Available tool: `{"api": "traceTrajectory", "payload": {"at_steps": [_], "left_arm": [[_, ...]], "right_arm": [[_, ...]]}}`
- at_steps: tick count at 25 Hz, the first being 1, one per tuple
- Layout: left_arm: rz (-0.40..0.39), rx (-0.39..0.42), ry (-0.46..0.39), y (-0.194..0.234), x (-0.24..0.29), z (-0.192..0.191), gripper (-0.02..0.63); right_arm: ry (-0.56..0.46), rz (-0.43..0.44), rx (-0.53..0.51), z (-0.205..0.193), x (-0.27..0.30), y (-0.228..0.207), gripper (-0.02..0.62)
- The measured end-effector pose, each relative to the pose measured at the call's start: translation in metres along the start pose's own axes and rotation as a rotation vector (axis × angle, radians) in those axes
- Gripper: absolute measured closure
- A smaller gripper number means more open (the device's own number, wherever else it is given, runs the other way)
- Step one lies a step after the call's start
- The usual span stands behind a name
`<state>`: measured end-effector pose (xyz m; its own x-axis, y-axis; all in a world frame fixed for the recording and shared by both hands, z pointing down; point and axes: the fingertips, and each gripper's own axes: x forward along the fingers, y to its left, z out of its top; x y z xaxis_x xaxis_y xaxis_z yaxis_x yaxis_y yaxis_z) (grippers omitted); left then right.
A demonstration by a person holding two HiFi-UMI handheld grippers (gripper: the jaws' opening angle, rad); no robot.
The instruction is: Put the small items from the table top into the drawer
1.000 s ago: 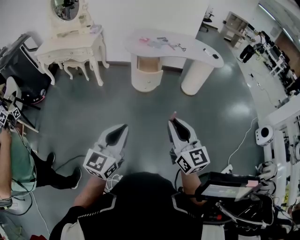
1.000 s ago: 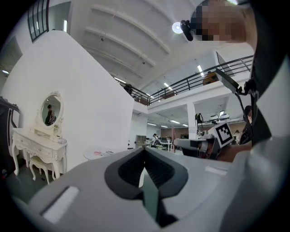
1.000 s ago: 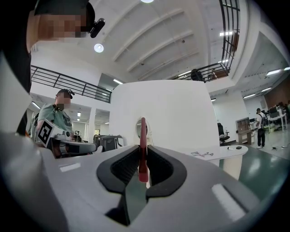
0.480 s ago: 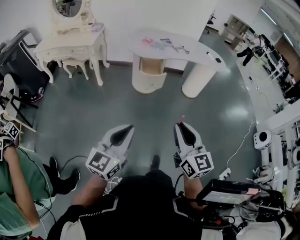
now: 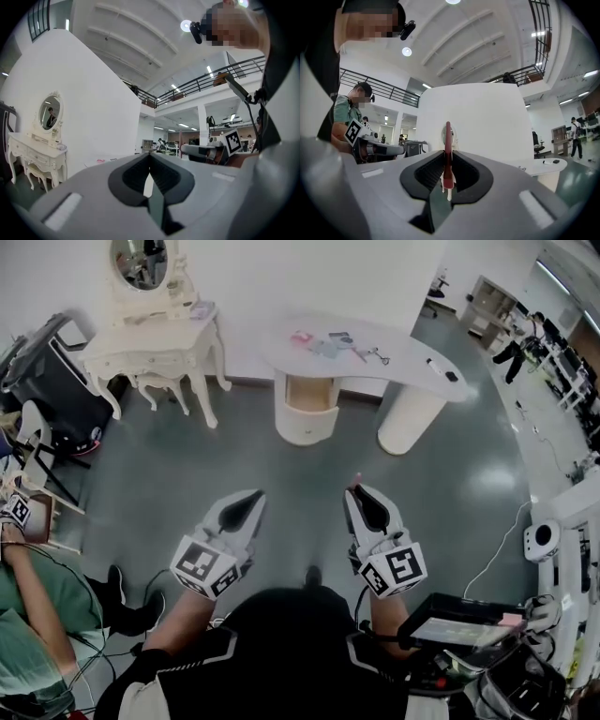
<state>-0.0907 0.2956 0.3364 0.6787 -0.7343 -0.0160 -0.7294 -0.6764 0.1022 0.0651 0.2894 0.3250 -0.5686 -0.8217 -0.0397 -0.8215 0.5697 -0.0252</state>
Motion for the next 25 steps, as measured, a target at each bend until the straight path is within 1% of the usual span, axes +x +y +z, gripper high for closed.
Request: {"api": "traceTrajectory", "payload": {"at_steps": [2, 7, 14, 20, 25], "left_arm": [[0.010, -0.003, -0.004, 0.004, 0.020, 0.003, 0.607], [0.042, -0.007, 0.000, 0.009, 0.069, 0.004, 0.607], [0.071, 0.002, 0.003, 0.011, 0.119, 0.007, 0.606], [0.108, 0.013, 0.026, 0.017, 0.145, 0.009, 0.607], [0.088, 0.009, 0.056, 0.024, 0.162, 0.004, 0.606]], "right_arm": [[-0.003, 0.003, -0.006, 0.003, 0.008, -0.020, 0.541], [-0.013, 0.009, 0.031, 0.003, 0.019, -0.073, 0.541], [-0.016, 0.034, 0.054, 0.000, 0.037, -0.129, 0.541], [-0.017, 0.057, 0.067, 0.000, 0.050, -0.159, 0.541], [-0.007, 0.041, 0.091, -0.009, 0.061, -0.172, 0.541]]}}
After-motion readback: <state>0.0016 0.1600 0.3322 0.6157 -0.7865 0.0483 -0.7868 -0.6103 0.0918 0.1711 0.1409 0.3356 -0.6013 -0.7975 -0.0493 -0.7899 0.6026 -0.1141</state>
